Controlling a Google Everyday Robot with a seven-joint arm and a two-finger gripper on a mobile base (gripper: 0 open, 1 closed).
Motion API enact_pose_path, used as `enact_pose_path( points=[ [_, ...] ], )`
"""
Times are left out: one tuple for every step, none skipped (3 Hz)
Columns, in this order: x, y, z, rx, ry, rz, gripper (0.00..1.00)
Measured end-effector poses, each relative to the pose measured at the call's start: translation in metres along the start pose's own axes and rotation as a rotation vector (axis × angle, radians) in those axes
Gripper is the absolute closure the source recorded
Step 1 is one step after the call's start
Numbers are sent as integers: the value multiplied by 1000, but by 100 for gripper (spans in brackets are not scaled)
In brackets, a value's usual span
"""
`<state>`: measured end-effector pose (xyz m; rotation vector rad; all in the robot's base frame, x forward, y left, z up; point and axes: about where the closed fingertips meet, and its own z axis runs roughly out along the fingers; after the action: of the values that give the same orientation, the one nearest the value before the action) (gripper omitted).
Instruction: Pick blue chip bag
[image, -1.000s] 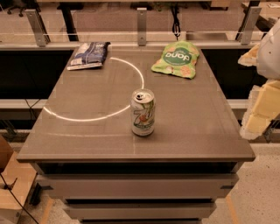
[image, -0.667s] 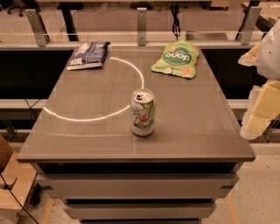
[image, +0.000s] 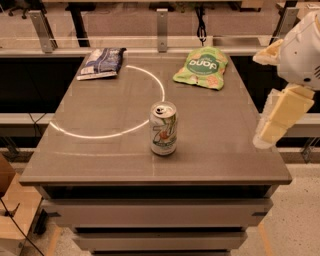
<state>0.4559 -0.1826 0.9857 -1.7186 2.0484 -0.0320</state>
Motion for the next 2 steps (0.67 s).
enact_pose_path(
  points=[
    [-20,-17,6,6,-120,-7,0],
    [-50,-45,12,38,-259,-31,0]
  ],
)
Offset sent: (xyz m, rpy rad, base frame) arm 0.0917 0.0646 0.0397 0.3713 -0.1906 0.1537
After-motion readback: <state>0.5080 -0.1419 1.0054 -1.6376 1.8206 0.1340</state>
